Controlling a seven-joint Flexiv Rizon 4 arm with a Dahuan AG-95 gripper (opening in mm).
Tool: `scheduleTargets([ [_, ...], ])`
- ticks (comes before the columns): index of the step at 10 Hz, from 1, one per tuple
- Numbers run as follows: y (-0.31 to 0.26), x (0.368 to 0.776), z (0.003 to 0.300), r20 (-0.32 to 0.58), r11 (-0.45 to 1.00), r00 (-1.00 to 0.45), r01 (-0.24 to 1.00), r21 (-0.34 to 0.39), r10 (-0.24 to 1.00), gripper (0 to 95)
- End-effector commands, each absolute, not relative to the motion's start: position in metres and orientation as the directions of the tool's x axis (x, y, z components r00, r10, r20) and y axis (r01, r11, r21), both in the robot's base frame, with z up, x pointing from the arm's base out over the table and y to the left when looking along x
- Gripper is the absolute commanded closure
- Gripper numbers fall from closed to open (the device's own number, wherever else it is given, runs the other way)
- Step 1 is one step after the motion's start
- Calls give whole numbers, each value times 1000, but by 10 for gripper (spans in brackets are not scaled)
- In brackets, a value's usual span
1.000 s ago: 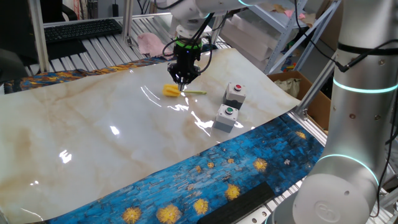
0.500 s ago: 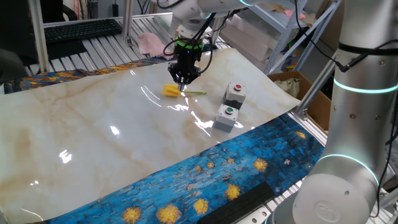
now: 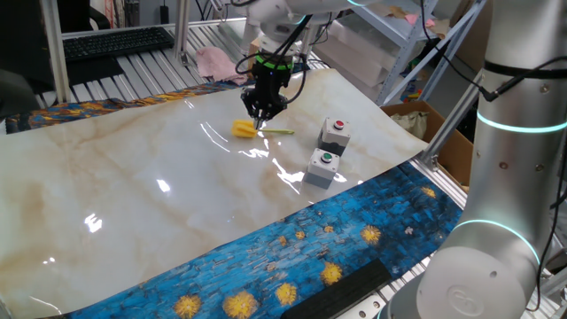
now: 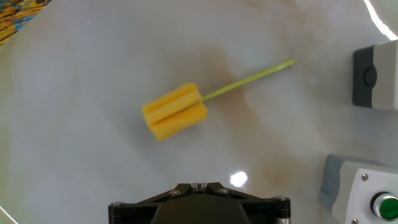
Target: Scrub the table with a brush
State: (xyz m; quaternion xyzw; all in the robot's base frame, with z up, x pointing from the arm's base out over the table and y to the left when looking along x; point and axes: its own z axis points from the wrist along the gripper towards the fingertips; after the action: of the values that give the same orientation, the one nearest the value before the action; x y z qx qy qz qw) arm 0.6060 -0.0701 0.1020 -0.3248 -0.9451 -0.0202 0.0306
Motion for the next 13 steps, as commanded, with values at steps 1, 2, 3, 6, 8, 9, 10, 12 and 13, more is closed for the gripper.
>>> scheduleTargets([
  [1, -70, 606, 102, 77, 762, -760, 648, -1, 646, 950],
  [2, -70, 606, 102, 72, 745, -742, 667, -8, 666, 950],
  [3, -70, 606, 102, 60, 712, -710, 702, -23, 702, 950],
  [6, -72, 608, 99, 59, 625, -623, 780, -38, 780, 950],
  [8, -73, 617, 90, 35, 565, -564, 824, -46, 825, 950],
  [9, -73, 621, 88, 26, 547, -547, 836, -49, 837, 950],
  [10, -75, 627, 86, 24, 527, -527, 848, -51, 850, 950],
  [12, -82, 636, 83, 28, 508, -507, 860, -49, 862, 950],
  [13, -86, 641, 81, 34, 489, -487, 871, -46, 872, 950],
])
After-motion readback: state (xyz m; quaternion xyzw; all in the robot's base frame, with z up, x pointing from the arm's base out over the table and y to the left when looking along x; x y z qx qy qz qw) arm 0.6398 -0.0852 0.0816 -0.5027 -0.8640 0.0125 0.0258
